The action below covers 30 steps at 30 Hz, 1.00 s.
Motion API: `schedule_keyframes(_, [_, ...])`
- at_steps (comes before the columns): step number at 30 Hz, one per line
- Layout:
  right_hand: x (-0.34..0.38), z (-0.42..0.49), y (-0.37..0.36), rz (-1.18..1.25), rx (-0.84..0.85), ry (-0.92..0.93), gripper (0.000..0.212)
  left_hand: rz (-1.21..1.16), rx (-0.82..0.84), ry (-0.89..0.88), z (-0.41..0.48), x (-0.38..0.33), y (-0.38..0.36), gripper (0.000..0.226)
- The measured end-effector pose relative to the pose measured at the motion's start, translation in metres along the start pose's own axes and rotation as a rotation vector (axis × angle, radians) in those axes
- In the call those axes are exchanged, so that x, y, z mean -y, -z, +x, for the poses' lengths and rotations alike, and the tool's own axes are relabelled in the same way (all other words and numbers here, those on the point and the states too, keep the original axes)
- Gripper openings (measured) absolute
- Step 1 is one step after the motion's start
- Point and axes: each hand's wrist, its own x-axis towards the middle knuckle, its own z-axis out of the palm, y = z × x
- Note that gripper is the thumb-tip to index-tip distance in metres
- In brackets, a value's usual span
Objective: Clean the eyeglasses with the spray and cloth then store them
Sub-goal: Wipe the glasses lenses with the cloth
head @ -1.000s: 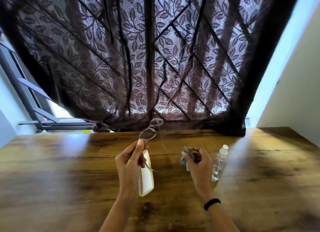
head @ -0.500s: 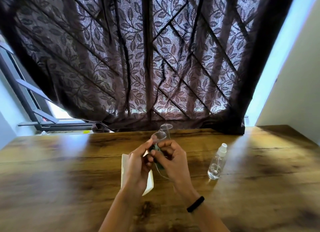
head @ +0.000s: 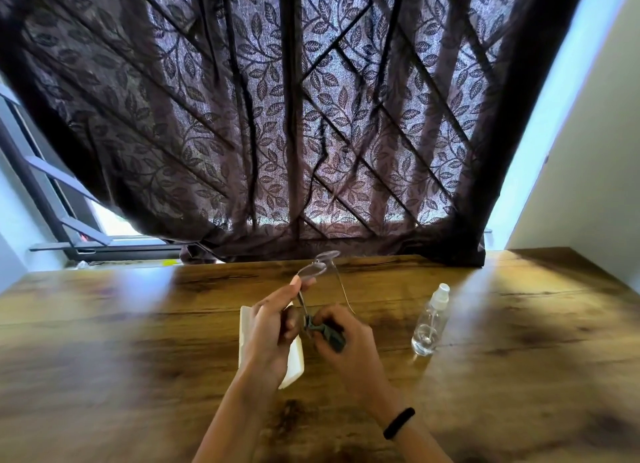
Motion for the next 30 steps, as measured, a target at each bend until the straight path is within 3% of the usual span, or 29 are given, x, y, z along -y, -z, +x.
schedule_keyframes(2, [-0.009, -0.011, -0.001, -0.124, 0.047, 0.019, 0.018, -0.043, -0.016, -0.024, 0.003, -0.003, 0.001, 0.021])
schedule_keyframes(7, [-0.034, -0.034, 0.004, -0.215, 0.078, 0.004, 0.022, -0.051, -0.013, -0.071, 0.006, -0.011, 0.007, 0.020])
schedule_keyframes(14, [-0.025, -0.025, 0.003, -0.076, 0.043, -0.065, 0.019, -0.122, -0.034, -0.102, 0.005, -0.015, -0.003, 0.018])
schedule_keyframes(19, [0.004, -0.001, -0.002, 0.072, -0.078, -0.018, 0.040, -0.041, -0.020, -0.073, -0.004, -0.009, -0.013, 0.020])
schedule_keyframes(25, [0.014, 0.018, -0.003, 0.106, -0.133, 0.064, 0.027, -0.048, -0.027, -0.116, -0.003, -0.009, -0.013, 0.023])
schedule_keyframes(30, [0.002, 0.008, -0.005, -0.016, -0.028, 0.076, 0.016, -0.154, -0.041, -0.147, 0.001, -0.014, -0.008, 0.020])
